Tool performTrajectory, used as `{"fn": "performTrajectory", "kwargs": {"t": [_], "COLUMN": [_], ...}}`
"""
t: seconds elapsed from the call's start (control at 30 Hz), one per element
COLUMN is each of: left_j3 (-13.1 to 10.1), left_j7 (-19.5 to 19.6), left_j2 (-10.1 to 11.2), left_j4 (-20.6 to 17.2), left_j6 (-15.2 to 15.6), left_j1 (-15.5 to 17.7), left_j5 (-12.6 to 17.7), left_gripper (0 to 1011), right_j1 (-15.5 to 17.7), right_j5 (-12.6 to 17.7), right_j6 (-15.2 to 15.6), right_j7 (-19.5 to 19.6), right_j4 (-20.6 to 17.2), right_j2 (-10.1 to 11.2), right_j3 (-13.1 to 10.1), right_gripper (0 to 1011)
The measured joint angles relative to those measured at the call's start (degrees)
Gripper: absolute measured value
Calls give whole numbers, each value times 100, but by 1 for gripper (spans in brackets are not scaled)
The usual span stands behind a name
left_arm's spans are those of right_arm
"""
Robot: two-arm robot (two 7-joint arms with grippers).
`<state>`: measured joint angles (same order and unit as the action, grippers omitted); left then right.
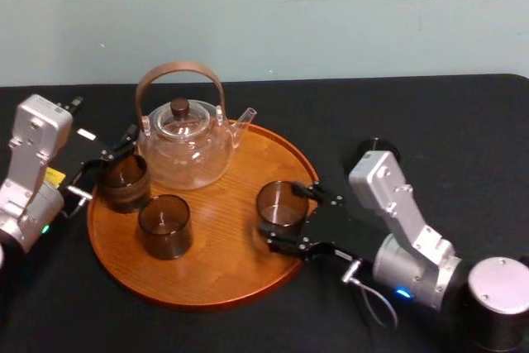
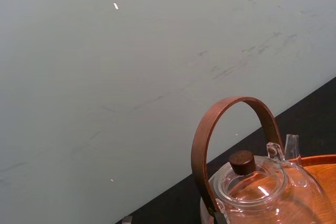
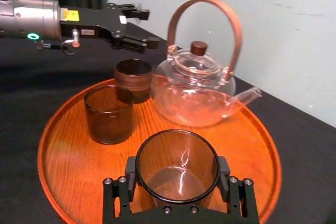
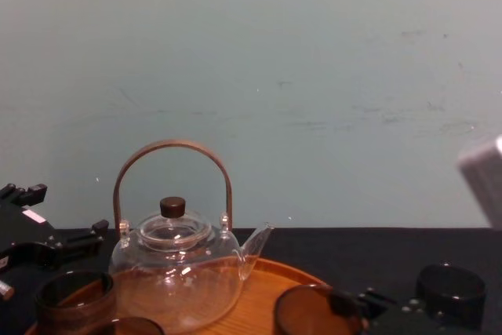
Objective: Pick up the glass from the table and place it on the tray.
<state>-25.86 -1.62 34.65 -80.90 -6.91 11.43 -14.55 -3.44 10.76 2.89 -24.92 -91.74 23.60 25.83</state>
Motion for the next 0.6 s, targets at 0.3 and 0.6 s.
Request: {"fn": "performTrajectory", "kwargs": {"t": [0.3,0.6], "left_j3": [0,0], "left_j7": [0,0], "left_j2": [0,0], "left_j4": [0,0], "left_j6": [0,0], "left_j1": [0,0], "left_j5": [0,0], "left_gripper": [1001,1001], "right_j1": [-263,-346], "right_j5": [-185,-241], "right_j6": [-33,6], "right_j7": [-37,-41], "right_j4": [327,533], "right_j2": [-250,-362], "right_j3": [291,385], "right_gripper": [904,904]}}
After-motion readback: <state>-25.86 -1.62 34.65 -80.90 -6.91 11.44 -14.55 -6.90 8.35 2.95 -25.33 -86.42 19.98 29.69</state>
